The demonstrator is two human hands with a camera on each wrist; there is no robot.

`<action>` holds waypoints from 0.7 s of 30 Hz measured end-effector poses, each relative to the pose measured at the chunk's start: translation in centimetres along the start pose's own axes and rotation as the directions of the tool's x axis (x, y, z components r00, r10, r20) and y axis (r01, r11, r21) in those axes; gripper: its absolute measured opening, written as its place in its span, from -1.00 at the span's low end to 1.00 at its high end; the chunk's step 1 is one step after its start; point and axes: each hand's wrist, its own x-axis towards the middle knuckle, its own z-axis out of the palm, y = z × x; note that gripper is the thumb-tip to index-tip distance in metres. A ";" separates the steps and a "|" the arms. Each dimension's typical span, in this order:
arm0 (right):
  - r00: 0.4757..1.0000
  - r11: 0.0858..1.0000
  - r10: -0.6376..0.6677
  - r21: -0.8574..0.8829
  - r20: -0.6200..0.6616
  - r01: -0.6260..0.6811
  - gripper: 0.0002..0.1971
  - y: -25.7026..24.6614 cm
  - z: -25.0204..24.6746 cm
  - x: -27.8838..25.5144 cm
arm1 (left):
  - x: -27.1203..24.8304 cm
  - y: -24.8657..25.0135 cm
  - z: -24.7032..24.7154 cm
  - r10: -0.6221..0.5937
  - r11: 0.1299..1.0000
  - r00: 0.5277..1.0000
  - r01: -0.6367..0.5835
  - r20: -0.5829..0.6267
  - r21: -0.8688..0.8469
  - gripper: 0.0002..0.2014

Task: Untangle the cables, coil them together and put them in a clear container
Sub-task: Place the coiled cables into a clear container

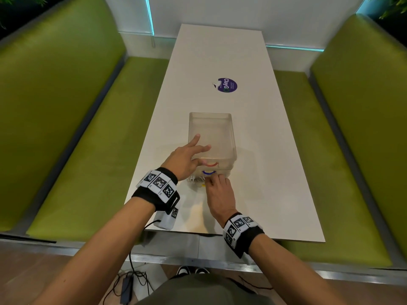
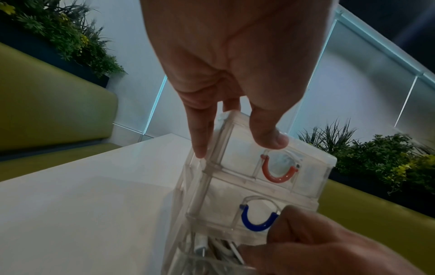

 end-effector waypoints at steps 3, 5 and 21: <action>0.998 0.998 0.005 0.056 -0.065 -0.001 -0.67 0.0 -0.1 -0.4 | -0.1 -0.1 0.0 0.002 1.000 1.000 -0.002 -0.009 -0.001 -0.57; 0.997 0.995 0.001 0.096 -0.076 0.007 -0.62 -0.1 -0.1 -1.0 | 0.1 -0.1 0.0 0.005 1.000 1.000 -0.005 -0.010 -0.004 -0.56; 0.994 0.927 -0.018 0.375 0.111 -0.026 -0.69 0.6 -1.6 -0.3 | 0.7 -1.1 0.1 0.033 0.999 0.999 -0.033 -0.012 0.010 -0.56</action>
